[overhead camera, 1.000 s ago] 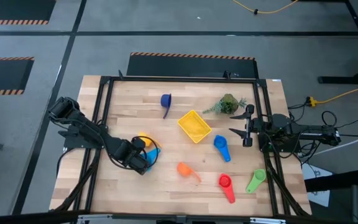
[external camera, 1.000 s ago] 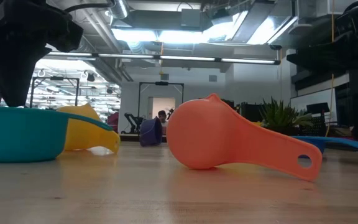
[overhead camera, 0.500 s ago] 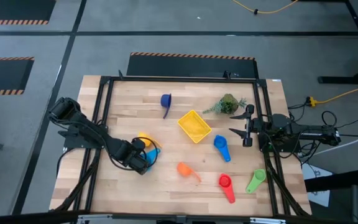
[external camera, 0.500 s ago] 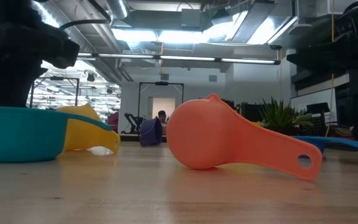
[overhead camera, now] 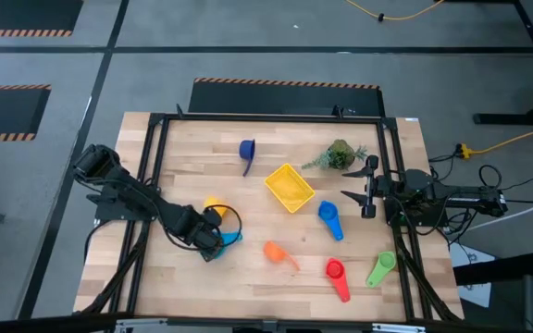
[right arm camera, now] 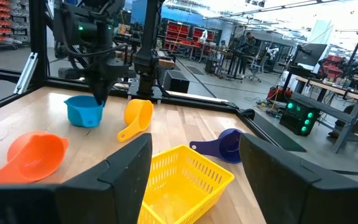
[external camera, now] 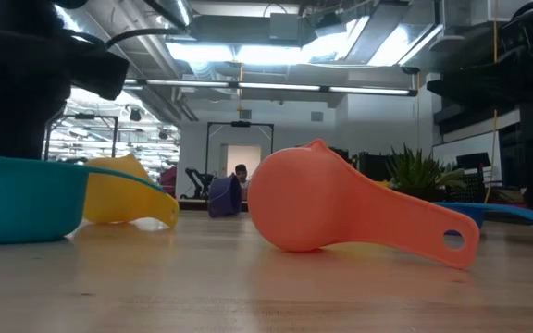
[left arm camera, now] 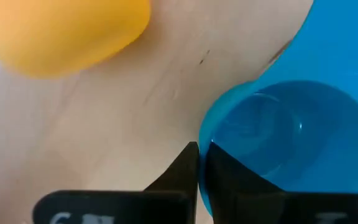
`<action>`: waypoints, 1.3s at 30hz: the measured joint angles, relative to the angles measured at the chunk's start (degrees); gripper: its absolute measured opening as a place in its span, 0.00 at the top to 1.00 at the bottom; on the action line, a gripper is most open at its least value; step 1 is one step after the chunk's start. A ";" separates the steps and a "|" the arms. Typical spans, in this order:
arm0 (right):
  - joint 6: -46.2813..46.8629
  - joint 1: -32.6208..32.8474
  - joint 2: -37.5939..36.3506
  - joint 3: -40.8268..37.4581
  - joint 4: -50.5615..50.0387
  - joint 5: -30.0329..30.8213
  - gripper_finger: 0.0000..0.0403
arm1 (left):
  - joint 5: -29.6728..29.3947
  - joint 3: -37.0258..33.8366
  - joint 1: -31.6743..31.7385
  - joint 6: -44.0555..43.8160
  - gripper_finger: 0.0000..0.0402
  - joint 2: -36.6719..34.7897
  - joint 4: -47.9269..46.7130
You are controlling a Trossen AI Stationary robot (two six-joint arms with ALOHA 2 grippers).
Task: Nest measuring cups in basket
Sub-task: Prepare the light blue measuring cup, then stack the yellow measuring cup on top of the light blue measuring cup
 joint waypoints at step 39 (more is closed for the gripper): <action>0.00 -0.01 0.00 0.01 0.00 0.00 0.38 | -0.72 5.98 6.06 55.91 0.84 0.09 19.26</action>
